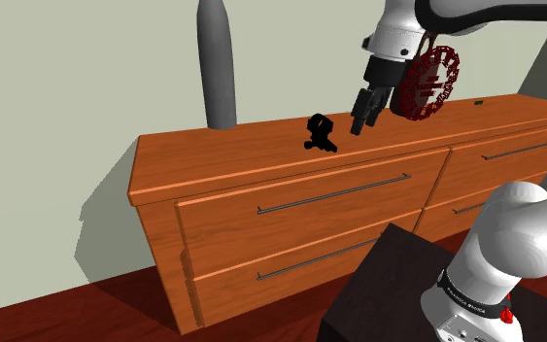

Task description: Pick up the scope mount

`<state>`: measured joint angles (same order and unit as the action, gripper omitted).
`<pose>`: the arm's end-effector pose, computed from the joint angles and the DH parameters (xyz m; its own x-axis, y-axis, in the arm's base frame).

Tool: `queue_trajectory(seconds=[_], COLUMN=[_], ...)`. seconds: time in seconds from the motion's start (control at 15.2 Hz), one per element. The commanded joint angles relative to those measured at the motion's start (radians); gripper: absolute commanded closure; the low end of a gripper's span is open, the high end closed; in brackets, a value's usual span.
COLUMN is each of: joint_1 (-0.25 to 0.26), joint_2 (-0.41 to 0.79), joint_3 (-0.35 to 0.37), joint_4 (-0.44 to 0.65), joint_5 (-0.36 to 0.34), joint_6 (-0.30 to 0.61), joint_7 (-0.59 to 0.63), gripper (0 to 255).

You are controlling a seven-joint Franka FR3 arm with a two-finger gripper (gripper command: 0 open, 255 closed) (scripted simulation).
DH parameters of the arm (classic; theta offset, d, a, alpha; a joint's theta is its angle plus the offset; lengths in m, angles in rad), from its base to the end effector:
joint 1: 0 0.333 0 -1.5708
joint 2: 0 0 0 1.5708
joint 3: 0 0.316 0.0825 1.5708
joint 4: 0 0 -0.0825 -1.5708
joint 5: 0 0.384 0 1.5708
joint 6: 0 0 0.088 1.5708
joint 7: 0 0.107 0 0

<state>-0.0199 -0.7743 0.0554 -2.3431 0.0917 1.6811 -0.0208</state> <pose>0.3211 0.0257 0.6030 0.9931 0.0346 0.1122 0.0405 -0.9979 -0.0506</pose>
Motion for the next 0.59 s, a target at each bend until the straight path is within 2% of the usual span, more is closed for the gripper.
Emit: queue_trajectory(seconds=[0.0,0.53], joint_1=[0.0,-0.089], joint_2=[0.0,0.268], joint_3=[0.0,-0.016], joint_4=[0.0,0.087], joint_5=[0.0,-0.023], joint_6=[0.0,0.158], joint_7=[0.0,0.109], gripper=[0,0])
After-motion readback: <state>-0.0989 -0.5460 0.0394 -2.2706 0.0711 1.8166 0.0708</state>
